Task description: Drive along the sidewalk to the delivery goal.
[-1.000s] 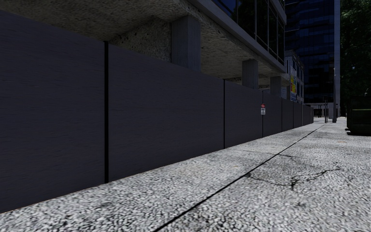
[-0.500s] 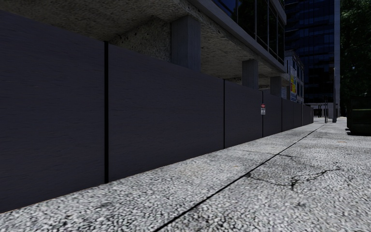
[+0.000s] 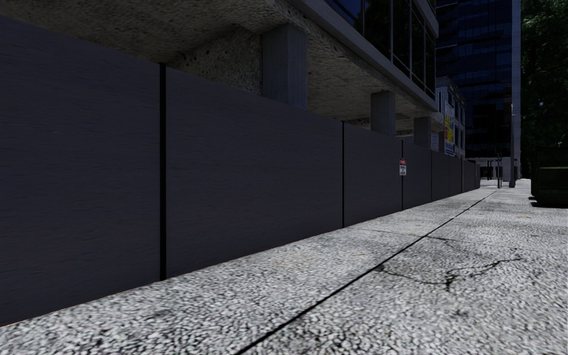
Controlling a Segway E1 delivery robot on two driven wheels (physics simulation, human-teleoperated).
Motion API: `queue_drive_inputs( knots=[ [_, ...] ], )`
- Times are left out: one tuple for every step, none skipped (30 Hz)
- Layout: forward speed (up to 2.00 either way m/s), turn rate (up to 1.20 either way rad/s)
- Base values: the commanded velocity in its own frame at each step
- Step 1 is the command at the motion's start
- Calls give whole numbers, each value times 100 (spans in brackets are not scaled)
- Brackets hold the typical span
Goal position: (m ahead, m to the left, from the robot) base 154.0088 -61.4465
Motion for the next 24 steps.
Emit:
queue_drive_inputs(
  knots=[
    [3, -3],
    [3, -3],
    [39, -12],
    [56, -16],
    [73, -19],
    [96, -21],
    [105, -22],
    [111, -23],
    [111, -23],
    [119, -24],
    [122, -26],
    [123, -27],
    [123, -28],
    [123, -28],
    [124, -28],
    [127, -29],
    [130, -33],
    [131, -41],
    [131, -45],
    [131, -45],
    [133, -46],
    [139, -46],
    [152, -46],
    [172, -46]
  ],
)
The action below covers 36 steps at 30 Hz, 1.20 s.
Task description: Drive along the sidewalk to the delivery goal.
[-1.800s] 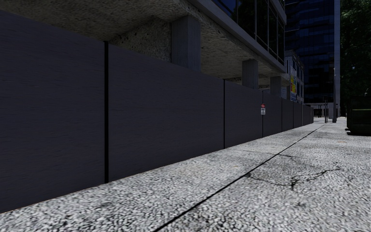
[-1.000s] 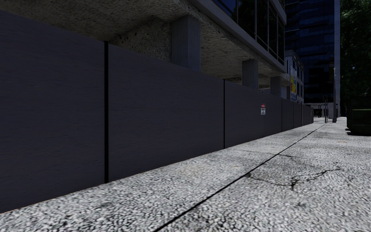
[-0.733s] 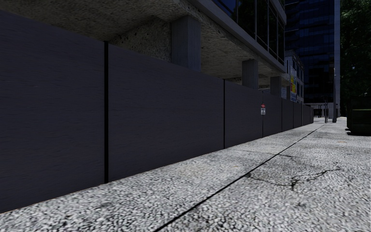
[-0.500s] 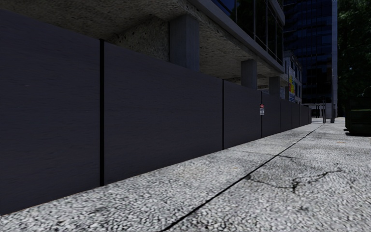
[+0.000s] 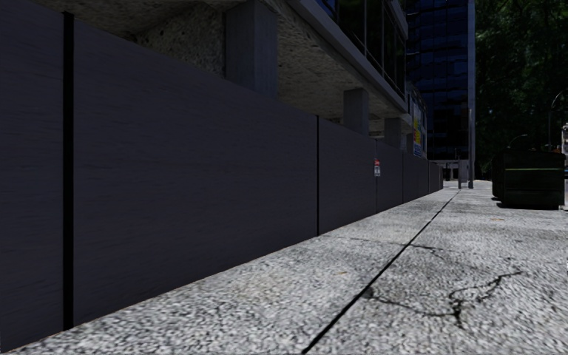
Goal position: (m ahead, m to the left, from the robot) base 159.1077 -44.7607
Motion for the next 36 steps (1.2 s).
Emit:
queue_drive_inputs(
  knots=[
    [200, -46],
    [200, -46],
    [200, -46],
    [200, -46],
    [200, -46],
    [200, -46],
    [200, -46],
    [200, -46],
    [200, -46],
    [200, -46],
    [200, -46],
    [200, -46],
    [200, -46],
    [200, -46],
    [200, -46],
    [200, -47],
    [200, -50],
    [200, -55],
    [200, -58],
    [200, -58],
    [200, -59],
    [200, -59],
    [200, -59],
    [200, -59],
    [200, -59],
    [200, -59],
    [200, -59],
    [200, -59],
    [200, -59],
    [200, -59],
    [200, -59],
    [200, -59],
    [200, -59],
    [200, -59],
    [200, -59],
    [200, -59]
  ],
)
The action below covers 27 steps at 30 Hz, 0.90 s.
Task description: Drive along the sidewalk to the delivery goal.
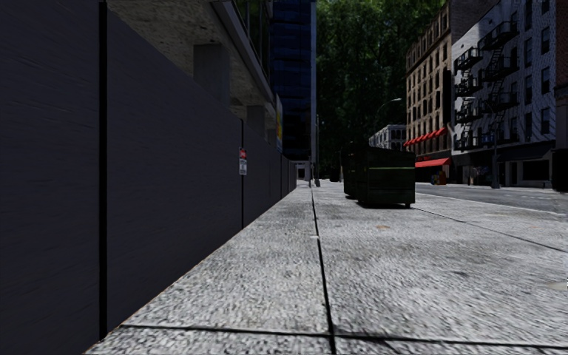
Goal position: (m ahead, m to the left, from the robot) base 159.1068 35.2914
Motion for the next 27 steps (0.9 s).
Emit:
queue_drive_inputs(
  knots=[
    [200, -59],
    [200, -59],
    [200, -59],
    [200, -59],
    [200, -57],
    [200, 0],
    [200, 0],
    [200, 0],
    [200, 0],
    [200, 0],
    [200, 0],
    [200, 0],
    [200, 0],
    [200, 0],
    [200, 0],
    [200, 0],
    [200, 0],
    [200, 0],
    [200, 0],
    [200, 0],
    [200, 0],
    [200, 0],
    [200, 0],
    [200, 0],
    [200, 0],
    [200, 0],
    [200, 0]
  ],
)
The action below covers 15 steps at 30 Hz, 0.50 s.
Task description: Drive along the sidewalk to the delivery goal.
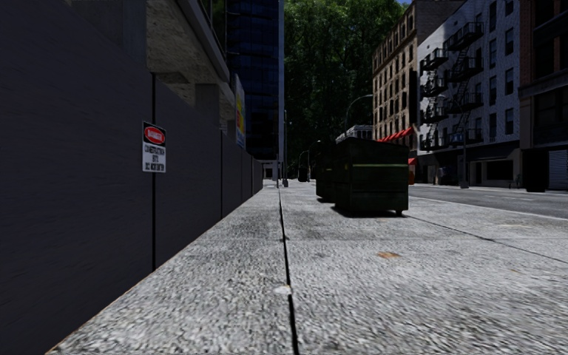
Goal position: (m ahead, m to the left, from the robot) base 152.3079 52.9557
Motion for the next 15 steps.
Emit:
queue_drive_inputs(
  knots=[
    [200, 0],
    [200, 0],
    [200, 0],
    [200, 0],
    [200, 0],
    [200, 0],
    [200, 0],
    [200, 0],
    [200, 0],
    [200, 0],
    [200, 0],
    [200, 0],
    [200, 0],
    [200, 0],
    [200, 0]
  ],
)
